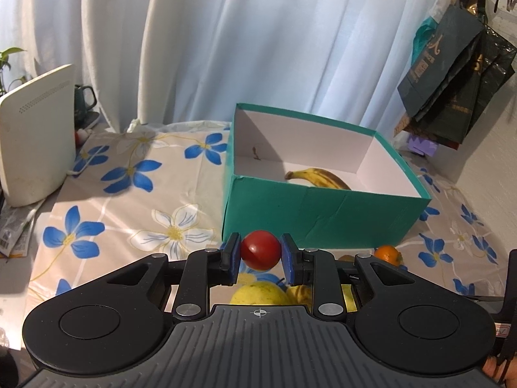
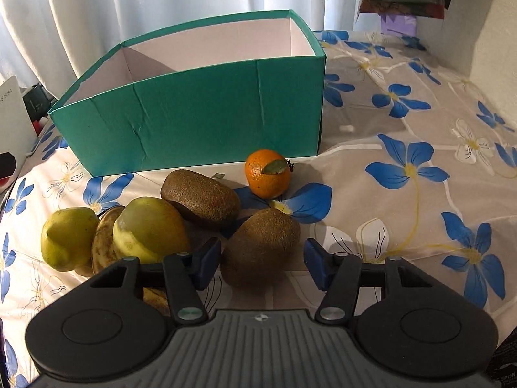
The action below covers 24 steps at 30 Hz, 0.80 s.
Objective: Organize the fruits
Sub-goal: 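Carry the tomato into the box with the left gripper while the right gripper grasps a kiwi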
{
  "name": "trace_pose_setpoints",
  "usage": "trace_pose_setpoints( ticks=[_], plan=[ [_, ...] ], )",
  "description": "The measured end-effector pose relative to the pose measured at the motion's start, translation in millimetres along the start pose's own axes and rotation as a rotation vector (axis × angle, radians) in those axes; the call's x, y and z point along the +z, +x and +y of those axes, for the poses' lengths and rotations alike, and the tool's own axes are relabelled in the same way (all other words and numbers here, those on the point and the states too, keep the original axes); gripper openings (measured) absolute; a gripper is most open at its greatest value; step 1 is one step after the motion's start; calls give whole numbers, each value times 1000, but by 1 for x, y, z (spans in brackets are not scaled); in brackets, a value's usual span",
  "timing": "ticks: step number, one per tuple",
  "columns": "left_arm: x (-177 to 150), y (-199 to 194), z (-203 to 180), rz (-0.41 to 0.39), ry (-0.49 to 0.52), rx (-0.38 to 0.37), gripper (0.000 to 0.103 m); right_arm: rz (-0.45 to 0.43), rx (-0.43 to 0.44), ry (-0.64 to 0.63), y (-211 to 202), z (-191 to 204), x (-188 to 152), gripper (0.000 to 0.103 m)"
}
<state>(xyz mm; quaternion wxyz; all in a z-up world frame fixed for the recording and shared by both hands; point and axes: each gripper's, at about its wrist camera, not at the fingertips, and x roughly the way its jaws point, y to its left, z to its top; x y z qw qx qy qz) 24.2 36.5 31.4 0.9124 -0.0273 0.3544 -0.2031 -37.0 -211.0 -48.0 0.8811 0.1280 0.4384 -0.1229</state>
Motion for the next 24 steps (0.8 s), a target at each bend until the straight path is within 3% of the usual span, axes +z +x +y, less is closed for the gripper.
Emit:
trace_pose_setpoints(
  ticks=[9,17,24],
  plan=[
    [0,3,0,22,17,-13,30,54,-7,21,21,8,5,54],
    [4,5,-6,35,40,-28,30,-42,-11,-33,1,7,0,51],
    [22,3,-24,8,83,-53,30,-139,-2,2,-35,-5,9,51]
  ],
)
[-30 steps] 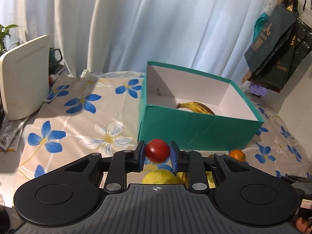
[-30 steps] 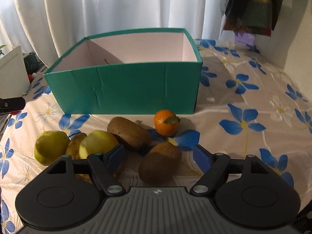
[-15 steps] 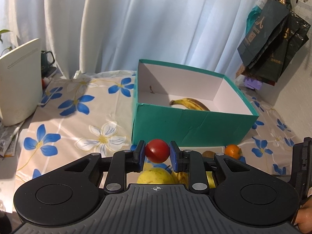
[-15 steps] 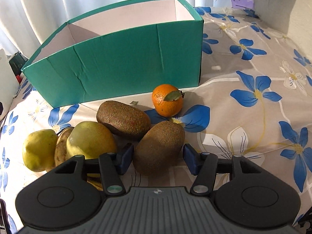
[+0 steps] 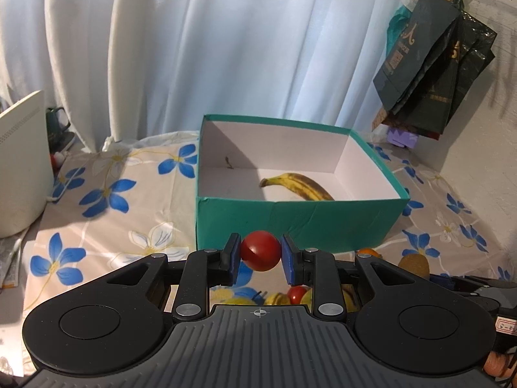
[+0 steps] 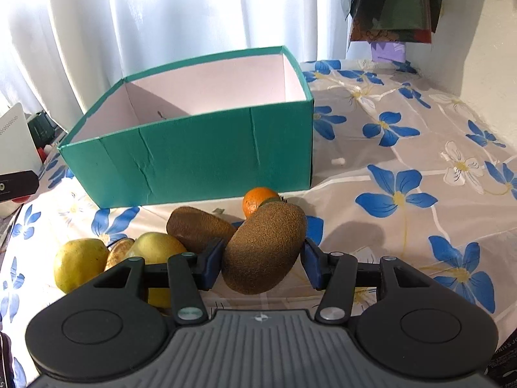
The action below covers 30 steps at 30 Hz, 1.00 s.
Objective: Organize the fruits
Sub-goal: 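Carry the tomato into the box with the left gripper while the right gripper grasps a kiwi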
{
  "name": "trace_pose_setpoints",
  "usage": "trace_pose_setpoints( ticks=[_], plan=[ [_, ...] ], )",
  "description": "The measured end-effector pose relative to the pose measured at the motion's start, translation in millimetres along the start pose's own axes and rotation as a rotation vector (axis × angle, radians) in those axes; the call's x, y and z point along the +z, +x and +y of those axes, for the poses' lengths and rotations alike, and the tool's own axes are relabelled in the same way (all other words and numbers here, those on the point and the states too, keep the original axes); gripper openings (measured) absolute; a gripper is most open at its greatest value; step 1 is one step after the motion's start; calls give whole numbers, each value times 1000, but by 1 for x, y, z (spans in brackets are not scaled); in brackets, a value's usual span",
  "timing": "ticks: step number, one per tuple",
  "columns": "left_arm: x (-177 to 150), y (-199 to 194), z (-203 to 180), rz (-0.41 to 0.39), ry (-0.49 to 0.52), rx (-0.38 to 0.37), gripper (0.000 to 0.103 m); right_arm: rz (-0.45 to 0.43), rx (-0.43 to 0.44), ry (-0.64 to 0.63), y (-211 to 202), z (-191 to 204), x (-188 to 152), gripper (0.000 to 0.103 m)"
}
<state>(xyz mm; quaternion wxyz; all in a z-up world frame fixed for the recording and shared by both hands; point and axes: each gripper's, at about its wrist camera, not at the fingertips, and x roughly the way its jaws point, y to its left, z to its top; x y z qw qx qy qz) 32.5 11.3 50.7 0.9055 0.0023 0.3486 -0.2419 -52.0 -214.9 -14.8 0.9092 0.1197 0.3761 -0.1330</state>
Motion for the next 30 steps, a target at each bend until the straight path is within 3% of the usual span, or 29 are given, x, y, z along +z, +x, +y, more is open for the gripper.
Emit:
trace_pose_setpoints(
  ticks=[8,15,22,30],
  plan=[
    [44,16,-25,-43,26,19,30,-90,14,11,-28,-6,13,51],
    [74,87,-38,-10,71,132,30,-121,4,33,-40,-16,15,51],
    [74,151,-44,59,102,191,30,-130,-17,52,-48,-25,12,52],
    [62,180,-45,142,121,213,32,-145,-33,63,-52,-29,16,52]
  ],
)
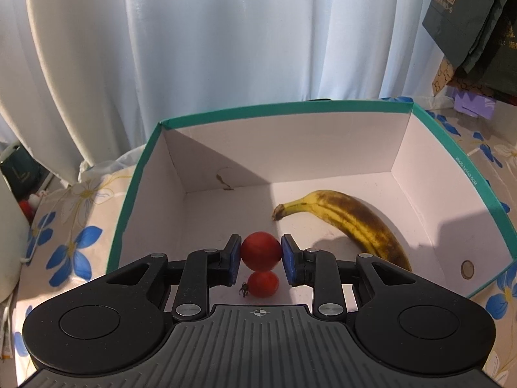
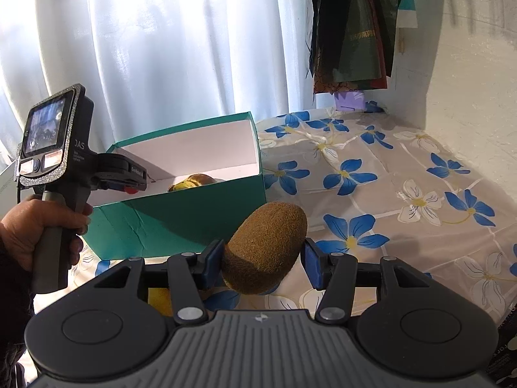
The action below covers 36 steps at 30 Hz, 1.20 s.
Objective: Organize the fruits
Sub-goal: 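Carry the tomato into the box with the left gripper while the right gripper grasps a kiwi, then lower the kiwi into the teal box and open the right gripper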
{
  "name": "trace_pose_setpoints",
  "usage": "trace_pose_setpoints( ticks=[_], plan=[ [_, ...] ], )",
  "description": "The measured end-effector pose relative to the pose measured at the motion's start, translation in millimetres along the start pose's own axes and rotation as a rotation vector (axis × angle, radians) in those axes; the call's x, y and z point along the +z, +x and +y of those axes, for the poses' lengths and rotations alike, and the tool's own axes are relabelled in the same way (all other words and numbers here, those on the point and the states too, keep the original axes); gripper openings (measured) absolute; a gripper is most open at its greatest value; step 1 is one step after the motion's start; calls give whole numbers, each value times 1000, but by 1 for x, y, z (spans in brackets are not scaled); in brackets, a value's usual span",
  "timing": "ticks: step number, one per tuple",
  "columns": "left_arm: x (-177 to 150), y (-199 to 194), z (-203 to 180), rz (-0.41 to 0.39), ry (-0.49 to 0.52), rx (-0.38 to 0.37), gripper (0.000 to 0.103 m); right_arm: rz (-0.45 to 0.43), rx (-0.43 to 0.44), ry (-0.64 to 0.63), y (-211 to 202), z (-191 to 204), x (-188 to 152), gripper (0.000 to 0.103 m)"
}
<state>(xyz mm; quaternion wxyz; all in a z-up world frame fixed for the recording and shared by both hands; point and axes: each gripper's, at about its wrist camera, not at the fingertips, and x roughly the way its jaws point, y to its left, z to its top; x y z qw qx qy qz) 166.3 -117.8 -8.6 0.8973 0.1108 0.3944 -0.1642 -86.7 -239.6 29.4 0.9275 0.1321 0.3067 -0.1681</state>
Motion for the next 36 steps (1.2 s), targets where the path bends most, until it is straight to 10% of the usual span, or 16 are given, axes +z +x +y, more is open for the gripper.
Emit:
trace_pose_setpoints(
  ticks=[9,14,23,36],
  plan=[
    [-1,11,4,28,-18,4,44,-26,9,-11,7,5,13,52],
    [-1,-8,12,-21,-39,6,100,-38,13,-29,10,7,21,52],
    [-15,-90,46,-141,-187,-39,103,-75,19,-60,15,12,39,52],
    [-64,-114,75,-54,-307,-2,103,-72,62,-133,41,27,64,52]
  ],
)
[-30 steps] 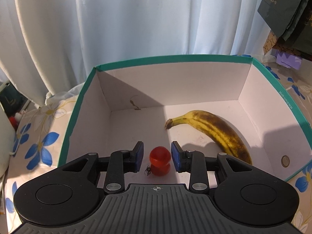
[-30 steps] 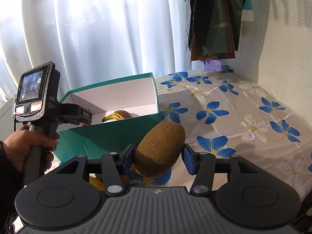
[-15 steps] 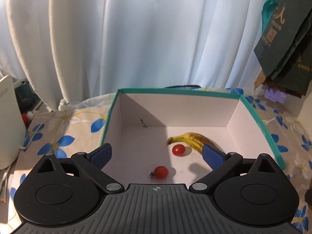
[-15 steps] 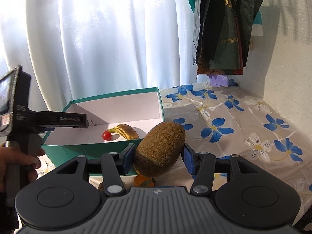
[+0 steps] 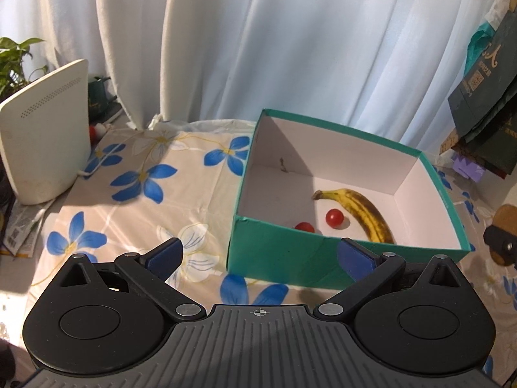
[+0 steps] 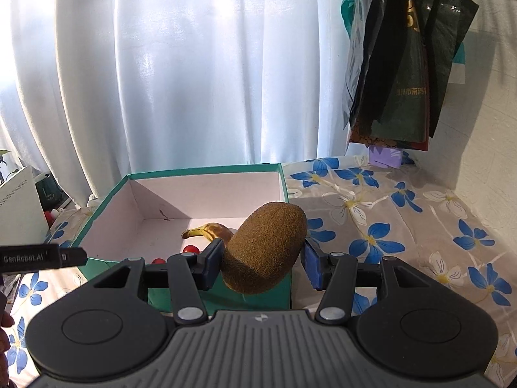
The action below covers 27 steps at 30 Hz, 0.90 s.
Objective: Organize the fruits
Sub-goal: 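Lower the kiwi into the teal box and open the right gripper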
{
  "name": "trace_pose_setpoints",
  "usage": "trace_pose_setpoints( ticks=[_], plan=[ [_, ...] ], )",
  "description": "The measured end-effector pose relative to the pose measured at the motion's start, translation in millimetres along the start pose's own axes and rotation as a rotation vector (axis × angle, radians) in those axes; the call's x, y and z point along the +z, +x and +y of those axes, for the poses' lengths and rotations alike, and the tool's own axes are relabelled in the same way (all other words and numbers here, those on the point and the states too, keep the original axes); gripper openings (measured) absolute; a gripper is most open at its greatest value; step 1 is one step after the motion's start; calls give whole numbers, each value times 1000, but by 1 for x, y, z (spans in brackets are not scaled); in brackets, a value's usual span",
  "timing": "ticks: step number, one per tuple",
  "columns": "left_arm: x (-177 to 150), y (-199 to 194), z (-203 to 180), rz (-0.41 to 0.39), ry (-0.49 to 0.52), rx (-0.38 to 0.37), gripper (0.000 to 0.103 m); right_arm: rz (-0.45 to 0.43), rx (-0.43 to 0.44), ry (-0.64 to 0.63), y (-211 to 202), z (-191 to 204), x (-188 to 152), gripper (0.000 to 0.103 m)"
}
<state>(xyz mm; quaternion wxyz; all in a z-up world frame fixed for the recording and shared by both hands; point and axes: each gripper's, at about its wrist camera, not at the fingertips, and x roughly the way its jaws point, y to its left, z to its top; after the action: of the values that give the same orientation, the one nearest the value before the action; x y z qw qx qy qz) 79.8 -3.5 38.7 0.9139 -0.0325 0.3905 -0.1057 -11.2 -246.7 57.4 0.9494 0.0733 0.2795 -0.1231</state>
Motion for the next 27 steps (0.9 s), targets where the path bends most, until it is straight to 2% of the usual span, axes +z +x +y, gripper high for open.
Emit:
trace_pose_setpoints(
  ticks=[13,27],
  plan=[
    [-20,-16,26,38,-30,101,103,52,43,-58,67,25,25,52],
    [-26,-23,46,50,-85,160,103,174,9,-54,129,23,15,52]
  ],
)
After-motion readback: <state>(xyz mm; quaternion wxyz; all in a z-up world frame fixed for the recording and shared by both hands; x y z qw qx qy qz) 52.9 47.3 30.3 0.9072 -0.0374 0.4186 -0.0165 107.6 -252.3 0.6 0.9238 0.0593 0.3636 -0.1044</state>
